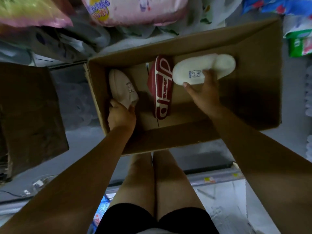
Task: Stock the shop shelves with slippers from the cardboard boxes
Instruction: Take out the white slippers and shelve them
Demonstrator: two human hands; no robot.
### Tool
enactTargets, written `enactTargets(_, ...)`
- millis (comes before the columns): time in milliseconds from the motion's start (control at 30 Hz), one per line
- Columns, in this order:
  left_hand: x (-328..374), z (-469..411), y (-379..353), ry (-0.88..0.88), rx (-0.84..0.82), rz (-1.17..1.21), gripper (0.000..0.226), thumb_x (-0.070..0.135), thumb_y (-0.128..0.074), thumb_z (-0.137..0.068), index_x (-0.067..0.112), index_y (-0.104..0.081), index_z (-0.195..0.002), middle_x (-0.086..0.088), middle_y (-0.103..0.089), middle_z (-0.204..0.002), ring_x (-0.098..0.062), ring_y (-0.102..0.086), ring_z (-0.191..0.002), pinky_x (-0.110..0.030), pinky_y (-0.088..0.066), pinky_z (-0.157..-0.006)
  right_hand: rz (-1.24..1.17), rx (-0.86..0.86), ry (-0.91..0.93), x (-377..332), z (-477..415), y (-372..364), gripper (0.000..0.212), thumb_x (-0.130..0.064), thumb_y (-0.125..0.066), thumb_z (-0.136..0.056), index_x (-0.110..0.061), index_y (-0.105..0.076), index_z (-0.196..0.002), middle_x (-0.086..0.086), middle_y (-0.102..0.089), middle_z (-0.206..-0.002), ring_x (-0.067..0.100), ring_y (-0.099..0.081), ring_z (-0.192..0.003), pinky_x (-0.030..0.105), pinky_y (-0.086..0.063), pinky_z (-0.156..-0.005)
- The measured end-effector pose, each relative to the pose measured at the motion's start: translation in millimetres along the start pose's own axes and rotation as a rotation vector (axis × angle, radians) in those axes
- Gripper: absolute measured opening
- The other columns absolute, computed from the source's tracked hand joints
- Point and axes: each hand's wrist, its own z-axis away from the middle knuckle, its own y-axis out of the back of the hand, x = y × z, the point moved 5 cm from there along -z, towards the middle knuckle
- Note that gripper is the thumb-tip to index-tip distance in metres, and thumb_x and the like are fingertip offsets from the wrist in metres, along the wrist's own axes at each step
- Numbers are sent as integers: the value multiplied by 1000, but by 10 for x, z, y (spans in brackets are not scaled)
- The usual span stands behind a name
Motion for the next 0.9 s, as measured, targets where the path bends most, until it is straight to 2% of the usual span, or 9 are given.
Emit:
enactTargets(67,0,-46,-22,-3,32,5,71,48,-54,-101,2,-30,-149,-21,-54,-138,-40,-59,-121,-48,-52,-93,5,64,-91,49,-189,8,96,-53,-75,-85,-17,-24,-159,11,-22,-165,31,-23,-151,46,-37,-117)
enactTargets(133,7,-79,-59,-17,29,15,60,46,-54,-101,4,-40,-141,-19,-58,-132,-37,-61,-116,-45,-52,-87,-23,88,-185,135,-333,5,98,-50,-77,-84,-16,-23,-159,11,-28,-162,30,-31,-148,39,-42,-111)
enactTargets(233,23,-177,-99,-23,-13,28,48,44,-55,-101,8,-50,-133,-15,-60,-127,-33,-63,-112,-40,-48,-79,-69,81,-244,225,-441,-12,85,-45,-79,-85,-15,-35,-152,12,-44,-151,29,-50,-134,27,-45,-87)
enactTargets(400,91,-360,-120,-11,-96,161,42,45,-48,-105,10,-58,-126,-8,-62,-109,-15,-51,-83,-24,-38,-62,-38,34,-347,439,-438,-27,85,-57,-77,-82,4,-54,-136,19,-61,-136,34,-60,-123,30,-44,-86)
enactTargets(533,123,-395,-122,-27,-75,167,46,46,-50,-104,9,-54,-133,-12,-64,-124,-25,-64,-103,-31,-42,-73,-61,56,-402,510,-261,-32,80,-58,-70,-87,1,-55,-137,16,-61,-134,34,-59,-123,29,-44,-90)
enactTargets(600,92,-401,-130,-8,-82,190,42,41,-48,-106,9,-57,-131,-11,-65,-123,-22,-63,-98,-29,-42,-70,-124,98,-440,546,-157,-36,79,-61,-71,-84,-4,-56,-137,13,-62,-133,33,-59,-123,36,-50,-98)
enactTargets(700,36,-356,-49,47,-113,247,41,37,-46,-107,6,-60,-130,-14,-67,-121,-23,-64,-96,-28,-42,-67,-301,124,-494,481,63,-45,70,-51,-76,-86,-4,-59,-135,10,-65,-128,25,-63,-117,26,-51,-77)
enactTargets(800,58,-172,132,-36,-73,202,42,35,-48,-107,-1,-56,-126,-20,-66,-120,-36,-65,-107,-33,-42,-72,-444,129,-503,348,284,-24,66,-46,-75,-89,-5,-57,-137,8,-63,-130,18,-60,-107,15,-46,-66)
enactTargets(900,10,81,322,-79,-40,301,35,35,-52,-105,2,-58,-115,-15,-67,-107,-32,-65,-96,-31,-43,-70,-495,129,-492,152,455,57,67,-49,-69,-92,-6,-54,-141,6,-61,-133,18,-60,-110,9,-42,-57)
